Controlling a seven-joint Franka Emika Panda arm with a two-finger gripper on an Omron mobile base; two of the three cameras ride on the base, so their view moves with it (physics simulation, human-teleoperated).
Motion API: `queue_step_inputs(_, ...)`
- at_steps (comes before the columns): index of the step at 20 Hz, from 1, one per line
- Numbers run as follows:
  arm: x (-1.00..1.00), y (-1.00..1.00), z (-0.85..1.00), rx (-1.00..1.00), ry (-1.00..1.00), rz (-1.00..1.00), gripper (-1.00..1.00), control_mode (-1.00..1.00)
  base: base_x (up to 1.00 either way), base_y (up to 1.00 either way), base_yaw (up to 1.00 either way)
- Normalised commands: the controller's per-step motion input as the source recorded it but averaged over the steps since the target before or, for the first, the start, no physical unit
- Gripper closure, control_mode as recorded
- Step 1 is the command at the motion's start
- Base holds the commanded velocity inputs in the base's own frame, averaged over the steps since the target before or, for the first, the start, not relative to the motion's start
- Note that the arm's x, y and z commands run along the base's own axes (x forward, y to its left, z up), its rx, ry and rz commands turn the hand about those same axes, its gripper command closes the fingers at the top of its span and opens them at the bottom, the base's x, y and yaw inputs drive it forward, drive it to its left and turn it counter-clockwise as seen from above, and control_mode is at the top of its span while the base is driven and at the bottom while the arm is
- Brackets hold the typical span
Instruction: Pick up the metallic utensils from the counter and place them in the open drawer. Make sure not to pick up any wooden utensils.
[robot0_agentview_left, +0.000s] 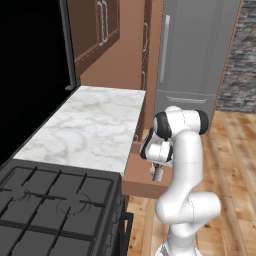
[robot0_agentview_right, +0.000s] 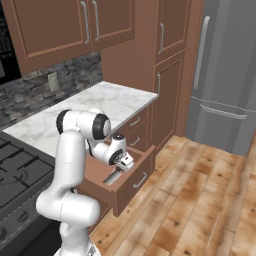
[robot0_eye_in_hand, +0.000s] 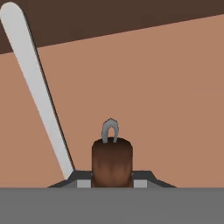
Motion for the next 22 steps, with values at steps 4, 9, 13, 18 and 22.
queue_step_inputs(4, 0.0, -0.16, -0.06, 0.0, -0.01, 0.0, 1.0, -1.0, 0.0, 0.0, 0.0)
queue_step_inputs(9, 0.0, -0.07, -0.03, 0.0, -0.01, 0.0, 1.0, -1.0, 0.0, 0.0, 0.0)
queue_step_inputs(13, 0.0, 0.0, 0.0, 0.0, 0.0, 0.0, -1.0, -1.0, 0.0, 0.0, 0.0)
queue_step_inputs(18, 0.0, 0.0, 0.01, 0.0, 0.0, 0.0, -1.0, -1.0, 0.0, 0.0, 0.0)
queue_step_inputs(22, -0.01, -0.01, 0.11, -0.01, 0.0, -0.02, -1.0, -1.0, 0.0, 0.0, 0.0)
